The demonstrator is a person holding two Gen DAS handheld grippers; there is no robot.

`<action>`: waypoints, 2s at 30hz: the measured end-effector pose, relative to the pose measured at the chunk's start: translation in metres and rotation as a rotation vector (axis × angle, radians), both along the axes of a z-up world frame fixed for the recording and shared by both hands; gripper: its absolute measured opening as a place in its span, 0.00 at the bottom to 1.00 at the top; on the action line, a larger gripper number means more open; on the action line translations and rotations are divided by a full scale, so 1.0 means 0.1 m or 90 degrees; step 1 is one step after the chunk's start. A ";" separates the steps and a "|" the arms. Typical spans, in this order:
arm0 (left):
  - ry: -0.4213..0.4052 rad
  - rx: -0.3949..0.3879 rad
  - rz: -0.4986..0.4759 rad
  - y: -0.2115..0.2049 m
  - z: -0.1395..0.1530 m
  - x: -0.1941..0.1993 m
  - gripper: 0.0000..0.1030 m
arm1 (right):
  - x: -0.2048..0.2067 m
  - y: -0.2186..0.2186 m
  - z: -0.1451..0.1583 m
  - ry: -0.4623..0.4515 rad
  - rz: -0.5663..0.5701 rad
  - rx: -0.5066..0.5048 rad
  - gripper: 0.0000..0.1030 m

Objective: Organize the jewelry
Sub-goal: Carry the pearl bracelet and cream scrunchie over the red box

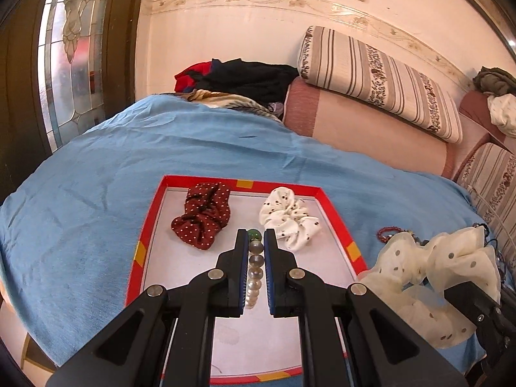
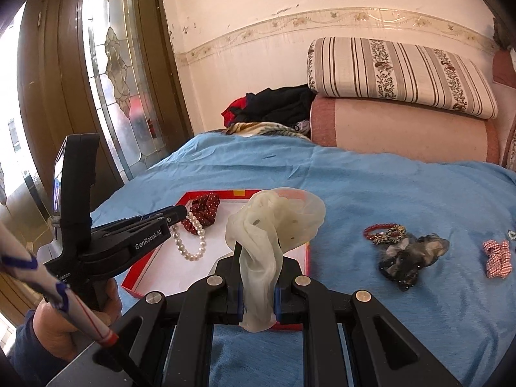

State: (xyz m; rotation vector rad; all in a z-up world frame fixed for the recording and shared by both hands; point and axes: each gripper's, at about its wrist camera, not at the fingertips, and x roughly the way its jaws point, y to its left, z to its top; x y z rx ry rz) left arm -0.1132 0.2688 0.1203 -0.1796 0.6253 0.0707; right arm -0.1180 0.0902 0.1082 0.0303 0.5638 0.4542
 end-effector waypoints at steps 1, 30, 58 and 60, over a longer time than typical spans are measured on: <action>0.001 0.000 0.002 0.01 -0.01 0.01 0.09 | 0.02 0.02 -0.02 0.005 0.001 -0.001 0.13; 0.028 0.025 0.048 0.19 -0.16 0.19 0.09 | 0.49 0.49 -0.18 0.064 0.018 -0.002 0.13; 0.154 -0.002 0.110 0.46 -0.62 0.50 0.09 | 1.15 0.62 -0.82 0.210 -0.021 -0.016 0.16; 0.157 -0.005 0.115 0.47 -0.63 0.51 0.09 | 1.17 0.64 -0.85 0.217 -0.020 -0.023 0.18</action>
